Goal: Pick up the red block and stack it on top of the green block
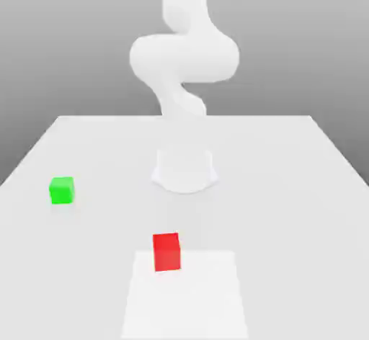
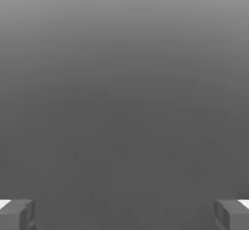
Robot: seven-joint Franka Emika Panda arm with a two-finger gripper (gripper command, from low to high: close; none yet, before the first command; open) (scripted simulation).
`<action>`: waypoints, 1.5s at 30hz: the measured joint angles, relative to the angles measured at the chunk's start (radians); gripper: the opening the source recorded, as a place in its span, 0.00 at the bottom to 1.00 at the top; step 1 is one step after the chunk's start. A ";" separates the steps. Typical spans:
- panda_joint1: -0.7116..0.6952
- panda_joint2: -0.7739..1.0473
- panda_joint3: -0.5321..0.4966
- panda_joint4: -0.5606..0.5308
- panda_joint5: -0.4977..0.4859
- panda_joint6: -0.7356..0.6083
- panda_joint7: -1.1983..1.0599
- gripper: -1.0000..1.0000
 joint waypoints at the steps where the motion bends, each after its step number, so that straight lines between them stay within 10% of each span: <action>1: 0.003 0.030 -0.011 -0.031 0.002 0.024 -0.013 0.50; 17: 0.008 0.586 -0.100 -0.533 -0.038 0.453 -0.180 0.50; 25: -0.036 0.883 -0.038 -0.533 0.041 0.695 -0.251 0.50; 26: -0.055 0.911 -0.015 -0.530 0.051 0.718 -0.258 0.00; 45: -0.097 0.611 -0.087 -0.569 -0.054 0.461 -0.187 0.00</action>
